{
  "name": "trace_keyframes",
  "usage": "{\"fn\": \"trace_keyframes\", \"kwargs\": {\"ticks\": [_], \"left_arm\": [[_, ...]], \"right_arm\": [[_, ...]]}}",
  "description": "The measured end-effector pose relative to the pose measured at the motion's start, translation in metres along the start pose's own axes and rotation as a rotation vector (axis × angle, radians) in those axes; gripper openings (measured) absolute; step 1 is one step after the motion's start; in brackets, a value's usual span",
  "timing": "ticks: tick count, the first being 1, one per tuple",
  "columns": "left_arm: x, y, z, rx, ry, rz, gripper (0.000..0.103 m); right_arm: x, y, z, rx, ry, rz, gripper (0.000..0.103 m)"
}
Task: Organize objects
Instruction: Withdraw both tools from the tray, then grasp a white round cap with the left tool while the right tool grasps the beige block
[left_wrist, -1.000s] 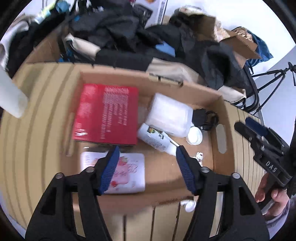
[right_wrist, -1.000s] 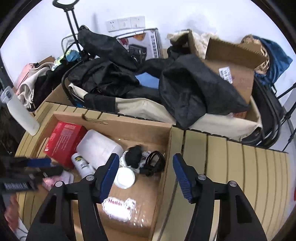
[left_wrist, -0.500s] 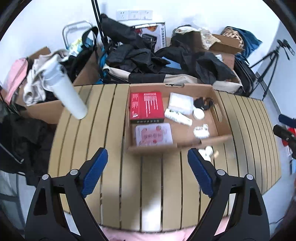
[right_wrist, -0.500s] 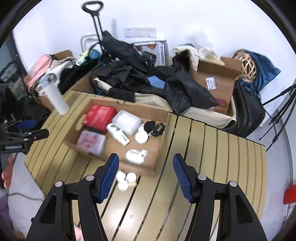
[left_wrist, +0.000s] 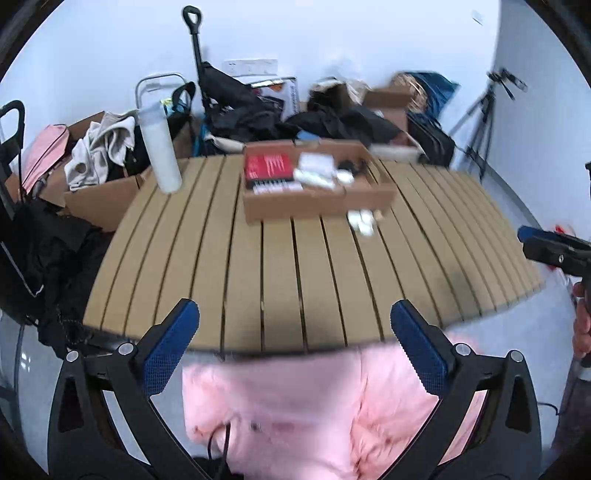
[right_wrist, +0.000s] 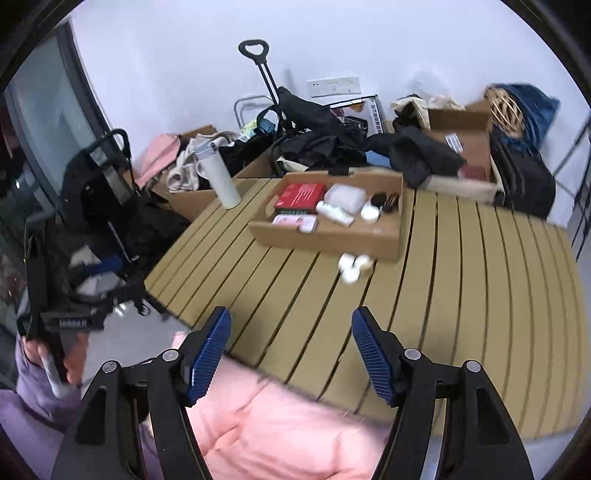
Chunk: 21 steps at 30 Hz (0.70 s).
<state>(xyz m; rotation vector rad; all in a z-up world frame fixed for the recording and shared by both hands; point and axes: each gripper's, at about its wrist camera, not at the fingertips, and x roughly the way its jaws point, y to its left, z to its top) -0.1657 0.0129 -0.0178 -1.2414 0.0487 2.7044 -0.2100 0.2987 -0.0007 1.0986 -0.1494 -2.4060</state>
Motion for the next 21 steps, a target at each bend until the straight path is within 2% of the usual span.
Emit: {"fn": "trace_keyframes", "kwargs": {"ticks": [3, 6, 10, 15, 17, 19, 21], "left_arm": [[0.009, -0.005, -0.032, 0.030, 0.069, 0.004, 0.103], [0.022, -0.007, -0.036, 0.015, 0.130, 0.008, 0.103], [0.027, -0.009, -0.032, -0.009, 0.086, 0.005, 0.103], [0.056, -0.012, -0.037, -0.041, 0.140, -0.005, 0.103], [0.067, -0.016, -0.033, -0.041, 0.114, -0.015, 0.103], [0.084, -0.019, -0.023, -0.048, 0.050, -0.031, 0.103], [0.114, -0.025, -0.010, -0.073, 0.047, -0.046, 0.099]], "right_arm": [[0.007, 0.004, -0.047, 0.019, -0.001, -0.004, 0.072], [0.024, 0.002, -0.080, 0.054, 0.035, -0.002, 0.072], [0.033, -0.002, -0.084, 0.017, 0.055, -0.095, 0.072], [0.040, -0.012, -0.080, 0.041, 0.032, -0.103, 0.072], [0.050, -0.021, -0.078, 0.059, 0.032, -0.126, 0.072], [0.068, -0.037, -0.072, 0.084, 0.047, -0.130, 0.072], [0.089, -0.054, -0.060, 0.099, 0.055, -0.151, 0.072]]}}
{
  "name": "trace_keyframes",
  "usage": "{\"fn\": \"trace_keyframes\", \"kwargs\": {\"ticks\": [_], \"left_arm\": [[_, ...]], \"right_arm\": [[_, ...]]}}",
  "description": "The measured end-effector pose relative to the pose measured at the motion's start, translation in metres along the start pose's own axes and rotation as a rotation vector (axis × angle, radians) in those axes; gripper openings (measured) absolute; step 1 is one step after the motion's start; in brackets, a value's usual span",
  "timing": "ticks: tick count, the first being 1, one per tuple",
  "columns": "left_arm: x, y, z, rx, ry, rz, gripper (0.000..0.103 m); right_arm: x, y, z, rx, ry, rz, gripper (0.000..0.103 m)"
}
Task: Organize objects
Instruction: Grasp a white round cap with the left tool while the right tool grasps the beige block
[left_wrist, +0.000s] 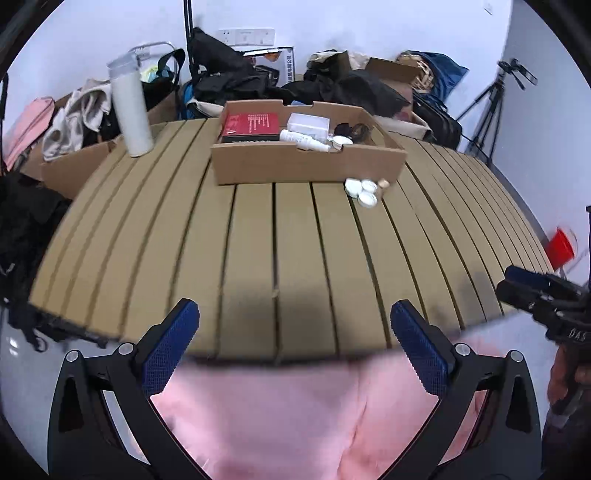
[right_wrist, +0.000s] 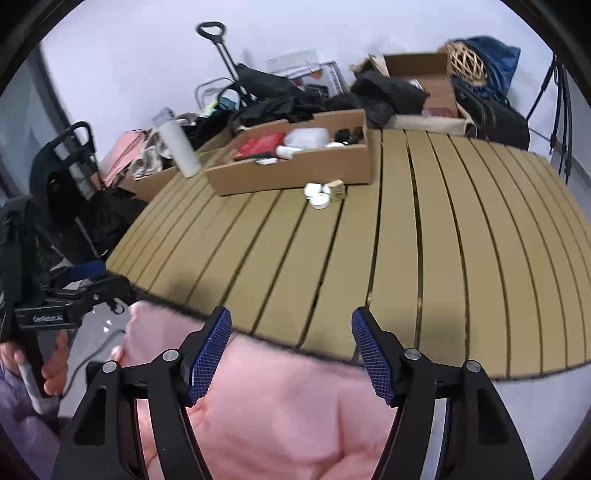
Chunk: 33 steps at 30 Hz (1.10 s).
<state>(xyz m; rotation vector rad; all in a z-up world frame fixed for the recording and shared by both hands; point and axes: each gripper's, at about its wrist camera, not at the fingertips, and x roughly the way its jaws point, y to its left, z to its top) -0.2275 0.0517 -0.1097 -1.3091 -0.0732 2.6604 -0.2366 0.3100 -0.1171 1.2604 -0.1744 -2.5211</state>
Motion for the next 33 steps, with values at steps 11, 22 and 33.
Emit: {"fn": "trace_keyframes", "kwargs": {"ticks": [11, 22, 33], "left_arm": [[0.141, -0.059, 0.070, -0.031, 0.006, -0.137, 0.063], [0.196, -0.063, 0.094, -0.070, 0.075, -0.148, 0.040], [0.186, -0.062, 0.078, -0.099, 0.124, -0.150, 0.001]], "right_arm": [[0.115, -0.045, 0.099, -0.031, 0.033, 0.040, 0.054], [0.189, -0.053, 0.128, -0.026, 0.059, 0.109, 0.038], [0.163, -0.064, 0.116, 0.025, 0.043, 0.054, 0.026]]}}
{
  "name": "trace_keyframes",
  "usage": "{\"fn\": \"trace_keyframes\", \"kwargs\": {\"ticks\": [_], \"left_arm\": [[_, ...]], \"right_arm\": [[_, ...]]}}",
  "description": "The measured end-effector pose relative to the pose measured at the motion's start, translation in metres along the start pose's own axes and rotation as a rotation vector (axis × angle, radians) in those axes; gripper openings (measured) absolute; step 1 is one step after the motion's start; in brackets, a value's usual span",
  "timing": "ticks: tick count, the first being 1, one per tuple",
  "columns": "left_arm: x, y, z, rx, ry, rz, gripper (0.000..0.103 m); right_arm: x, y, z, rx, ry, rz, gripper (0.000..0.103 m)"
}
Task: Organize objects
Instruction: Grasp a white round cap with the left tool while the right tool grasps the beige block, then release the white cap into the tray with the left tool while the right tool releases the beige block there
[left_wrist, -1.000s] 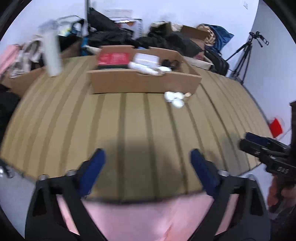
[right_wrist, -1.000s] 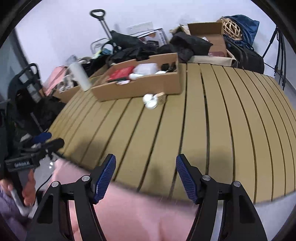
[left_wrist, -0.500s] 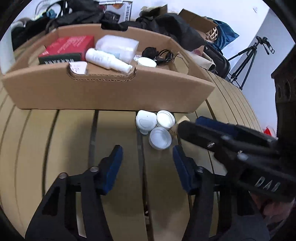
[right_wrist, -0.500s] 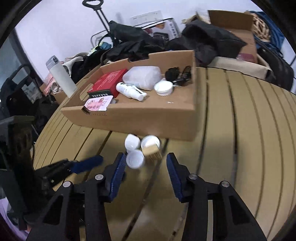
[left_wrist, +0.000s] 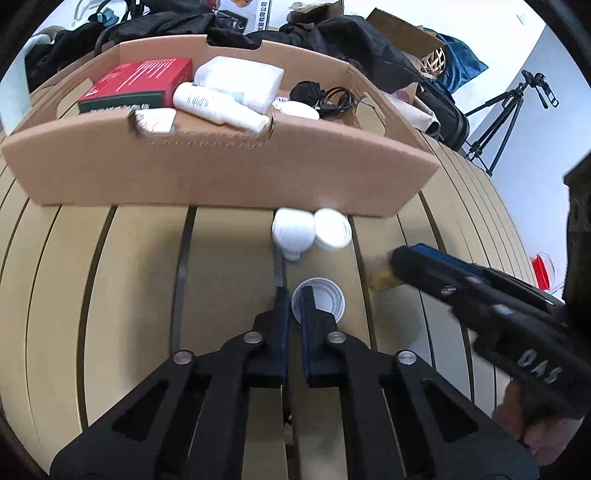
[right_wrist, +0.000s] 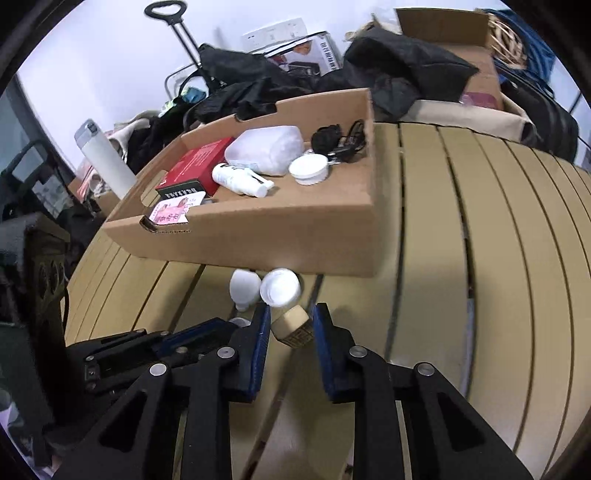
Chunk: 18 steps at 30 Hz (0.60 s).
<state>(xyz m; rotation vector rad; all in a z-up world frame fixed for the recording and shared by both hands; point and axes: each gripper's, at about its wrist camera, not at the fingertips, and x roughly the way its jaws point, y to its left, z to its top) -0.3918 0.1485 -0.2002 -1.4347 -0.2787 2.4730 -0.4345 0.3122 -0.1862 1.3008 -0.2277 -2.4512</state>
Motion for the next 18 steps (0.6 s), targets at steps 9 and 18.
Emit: {"fn": "trace_keyframes", "kwargs": {"ticks": [9, 18], "left_arm": [[-0.092, 0.013, -0.037, 0.006, -0.053, -0.002, 0.001], [-0.188, 0.027, -0.071, 0.018, -0.178, 0.060, 0.001]], "right_arm": [[-0.087, 0.016, -0.049, 0.019, -0.047, -0.036, 0.026], [-0.165, 0.050, -0.101, 0.014, -0.102, -0.030, 0.026]]}}
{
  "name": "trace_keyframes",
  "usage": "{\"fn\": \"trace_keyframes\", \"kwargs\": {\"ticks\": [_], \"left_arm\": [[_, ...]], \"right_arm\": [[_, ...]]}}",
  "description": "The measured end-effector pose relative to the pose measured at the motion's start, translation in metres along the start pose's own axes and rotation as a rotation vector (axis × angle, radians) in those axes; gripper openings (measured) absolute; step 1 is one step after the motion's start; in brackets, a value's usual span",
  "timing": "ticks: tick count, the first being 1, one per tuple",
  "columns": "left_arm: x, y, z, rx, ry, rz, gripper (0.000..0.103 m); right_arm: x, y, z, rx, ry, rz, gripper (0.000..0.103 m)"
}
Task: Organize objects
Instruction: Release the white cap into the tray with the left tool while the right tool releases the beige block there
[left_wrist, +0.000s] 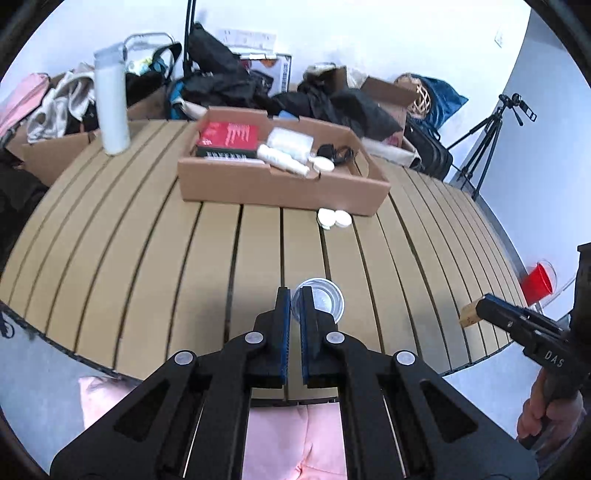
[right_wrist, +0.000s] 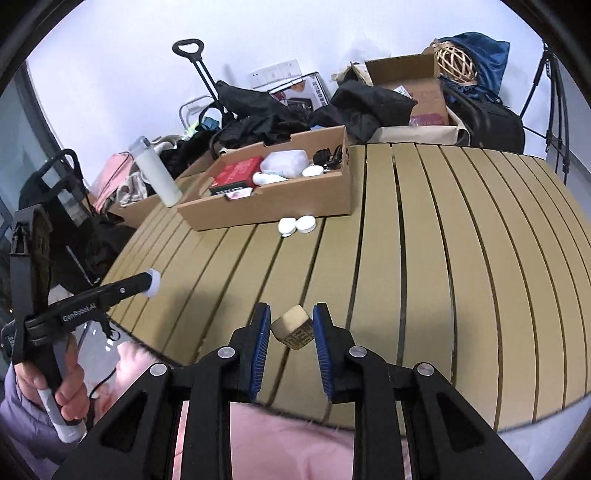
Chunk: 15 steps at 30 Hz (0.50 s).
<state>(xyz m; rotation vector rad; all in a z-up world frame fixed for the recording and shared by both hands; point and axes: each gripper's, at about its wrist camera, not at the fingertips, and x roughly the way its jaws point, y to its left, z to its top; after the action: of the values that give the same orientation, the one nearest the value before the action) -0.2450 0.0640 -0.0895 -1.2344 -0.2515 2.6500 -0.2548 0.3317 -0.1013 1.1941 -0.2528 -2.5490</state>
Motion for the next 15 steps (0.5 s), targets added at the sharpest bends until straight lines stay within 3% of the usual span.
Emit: {"fn": "trace_keyframes", "kwargs": {"ticks": [4, 8, 10, 15], "left_arm": [[-0.013, 0.000, 0.015, 0.002, -0.039, -0.018, 0.001], [0.002, -0.003, 0.049, 0.029, 0.021, -0.043, 0.001], [0.011, -0.001, 0.078, 0.039, 0.031, -0.045, 0.001], [0.066, 0.006, 0.155, 0.024, 0.092, -0.018, 0.001]], "right_arm": [[-0.001, 0.011, 0.006, -0.022, 0.009, -0.007, 0.026], [0.002, 0.017, 0.031, -0.053, 0.005, 0.000, 0.026], [0.007, 0.022, 0.057, -0.088, 0.002, 0.002, 0.026], [0.046, 0.025, 0.135, -0.102, 0.025, 0.102, 0.026]]}}
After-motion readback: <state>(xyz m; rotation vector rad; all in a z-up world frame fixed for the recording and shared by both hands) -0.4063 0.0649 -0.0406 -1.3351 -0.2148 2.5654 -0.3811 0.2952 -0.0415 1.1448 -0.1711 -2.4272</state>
